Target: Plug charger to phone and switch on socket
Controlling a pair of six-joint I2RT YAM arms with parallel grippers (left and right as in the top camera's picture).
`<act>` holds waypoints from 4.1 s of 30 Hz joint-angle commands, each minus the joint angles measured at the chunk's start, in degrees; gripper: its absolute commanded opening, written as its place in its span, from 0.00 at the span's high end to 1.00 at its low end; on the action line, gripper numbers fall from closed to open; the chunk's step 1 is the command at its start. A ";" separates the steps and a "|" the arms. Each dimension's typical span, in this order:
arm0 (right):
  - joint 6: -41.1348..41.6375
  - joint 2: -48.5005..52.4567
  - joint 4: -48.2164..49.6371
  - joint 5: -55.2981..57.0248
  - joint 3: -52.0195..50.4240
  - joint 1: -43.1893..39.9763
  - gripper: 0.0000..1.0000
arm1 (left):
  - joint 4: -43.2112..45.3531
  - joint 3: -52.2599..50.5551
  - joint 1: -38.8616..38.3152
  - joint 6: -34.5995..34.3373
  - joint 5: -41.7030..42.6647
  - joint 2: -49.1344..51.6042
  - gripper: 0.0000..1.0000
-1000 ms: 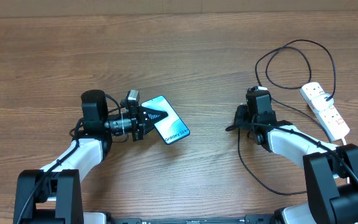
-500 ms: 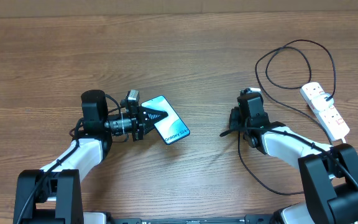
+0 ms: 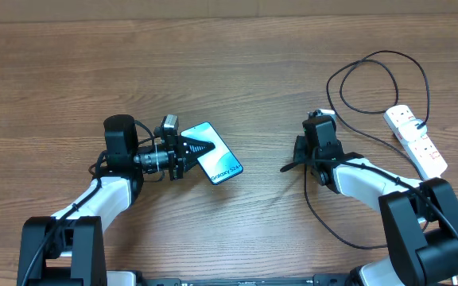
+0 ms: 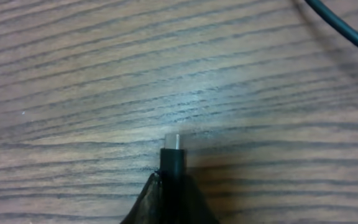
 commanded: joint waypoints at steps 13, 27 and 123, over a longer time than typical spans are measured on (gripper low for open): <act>-14.29 -5.20 -20.52 -40.85 10.05 -0.90 0.96 | 7.04 0.79 0.74 3.32 6.19 0.09 0.96; -20.50 -21.84 -33.05 -70.60 10.75 -6.27 0.96 | 26.16 10.62 6.10 -7.89 12.96 0.09 0.96; 7.06 -18.80 -7.37 -77.44 10.82 8.24 0.96 | 26.36 13.75 0.87 -0.22 9.79 0.74 0.96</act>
